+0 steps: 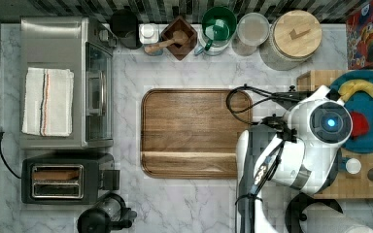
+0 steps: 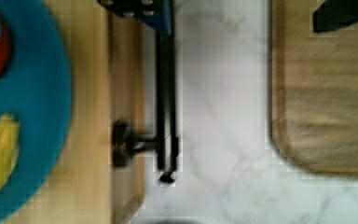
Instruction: Open the drawer.
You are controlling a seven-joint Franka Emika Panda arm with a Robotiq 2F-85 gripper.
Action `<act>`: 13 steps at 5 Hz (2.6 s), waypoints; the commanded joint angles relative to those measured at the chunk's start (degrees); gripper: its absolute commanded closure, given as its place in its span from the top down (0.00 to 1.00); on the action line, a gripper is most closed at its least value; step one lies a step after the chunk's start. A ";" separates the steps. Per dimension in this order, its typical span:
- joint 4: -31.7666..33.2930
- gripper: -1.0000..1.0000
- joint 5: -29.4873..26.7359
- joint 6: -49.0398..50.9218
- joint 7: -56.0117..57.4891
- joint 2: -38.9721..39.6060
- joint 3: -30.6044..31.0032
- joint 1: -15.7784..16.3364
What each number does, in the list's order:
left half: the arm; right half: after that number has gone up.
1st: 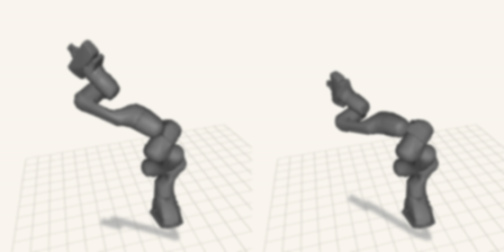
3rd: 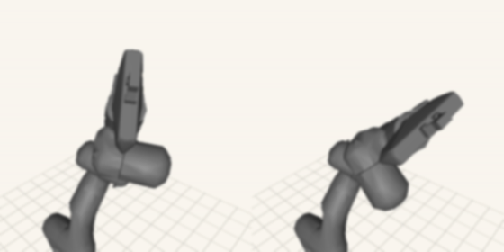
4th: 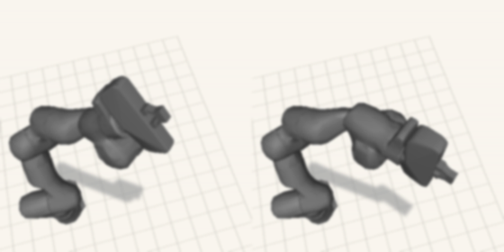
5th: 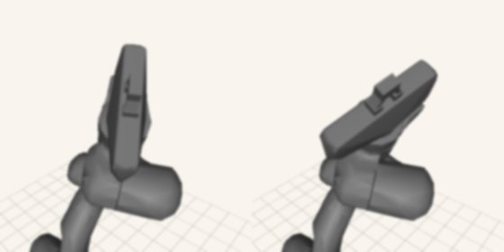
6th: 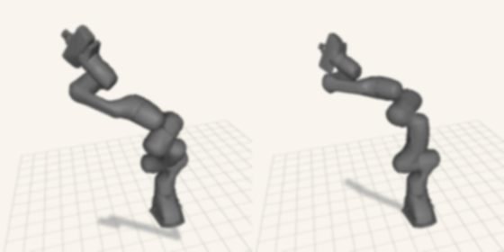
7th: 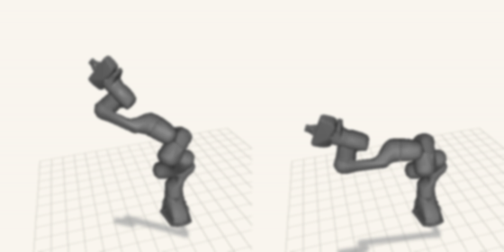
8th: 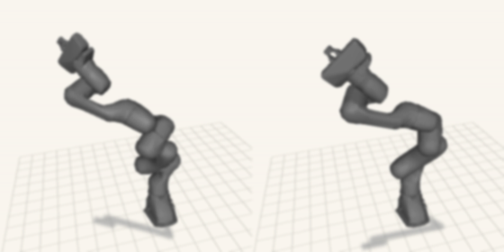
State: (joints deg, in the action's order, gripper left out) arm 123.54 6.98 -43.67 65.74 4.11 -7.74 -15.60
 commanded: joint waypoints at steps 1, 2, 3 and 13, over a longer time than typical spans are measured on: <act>5.09 1.00 -0.13 -12.00 5.44 4.21 0.37 -0.01; 6.70 1.00 0.13 -16.07 4.35 5.33 0.03 -0.13; 7.76 1.00 1.19 -20.15 3.75 6.59 -0.68 -0.61; 9.22 1.00 -3.29 -11.46 -6.08 4.67 3.67 5.81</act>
State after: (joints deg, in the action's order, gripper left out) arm 132.83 4.53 -59.14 61.32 12.13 -7.53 -16.32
